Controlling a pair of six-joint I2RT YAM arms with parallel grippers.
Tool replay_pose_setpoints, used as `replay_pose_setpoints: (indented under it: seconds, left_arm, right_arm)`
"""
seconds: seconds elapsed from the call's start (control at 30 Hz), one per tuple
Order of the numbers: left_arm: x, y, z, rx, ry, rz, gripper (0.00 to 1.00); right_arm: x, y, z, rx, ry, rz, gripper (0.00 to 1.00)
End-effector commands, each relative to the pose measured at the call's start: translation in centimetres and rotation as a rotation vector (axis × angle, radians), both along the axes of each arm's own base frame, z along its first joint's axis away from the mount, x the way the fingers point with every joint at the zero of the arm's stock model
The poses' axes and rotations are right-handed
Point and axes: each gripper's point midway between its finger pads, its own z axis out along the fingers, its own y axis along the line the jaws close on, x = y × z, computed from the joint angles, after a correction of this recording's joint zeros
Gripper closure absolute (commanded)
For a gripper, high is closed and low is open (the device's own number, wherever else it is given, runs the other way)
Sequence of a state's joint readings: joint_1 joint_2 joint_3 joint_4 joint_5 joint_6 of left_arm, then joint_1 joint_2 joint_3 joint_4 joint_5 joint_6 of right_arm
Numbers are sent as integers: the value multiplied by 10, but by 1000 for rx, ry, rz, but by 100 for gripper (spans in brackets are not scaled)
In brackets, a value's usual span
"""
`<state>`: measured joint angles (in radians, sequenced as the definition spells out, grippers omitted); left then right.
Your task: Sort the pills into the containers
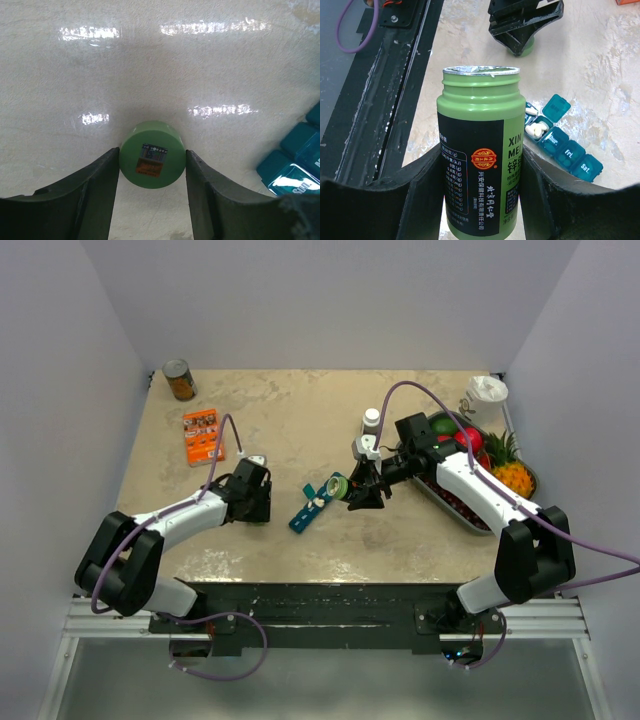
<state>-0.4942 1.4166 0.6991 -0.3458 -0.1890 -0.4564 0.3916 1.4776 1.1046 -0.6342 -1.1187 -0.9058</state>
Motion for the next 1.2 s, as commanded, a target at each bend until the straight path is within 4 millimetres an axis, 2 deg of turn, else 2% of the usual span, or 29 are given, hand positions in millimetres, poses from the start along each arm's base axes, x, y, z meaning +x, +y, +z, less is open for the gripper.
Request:
replay_pose_setpoints:
  seconds: [0.0, 0.27, 0.47, 0.73, 0.9, 1.17]
  left_arm:
    - [14, -20, 28, -87, -68, -34, 73]
    - [5, -61, 66, -312, -83, -152, 77]
    - [6, -85, 83, -372, -93, -205, 80]
    - [11, -98, 79, -291, -74, -229, 81]
    - [8, -104, 64, -217, -30, -248, 82]
    - [10, -112, 53, -148, -8, -270, 83]
  right_arm:
    - [-2, 1, 18, 48, -44, 16, 98]
    - [-1, 1, 17, 47, -46, 13, 98]
    - [-2, 1, 18, 50, -45, 16, 98]
    - [-1, 0, 19, 51, -48, 13, 98]
    - [-2, 0, 20, 51, -49, 16, 98]
    - [-1, -1, 20, 53, -53, 16, 98]
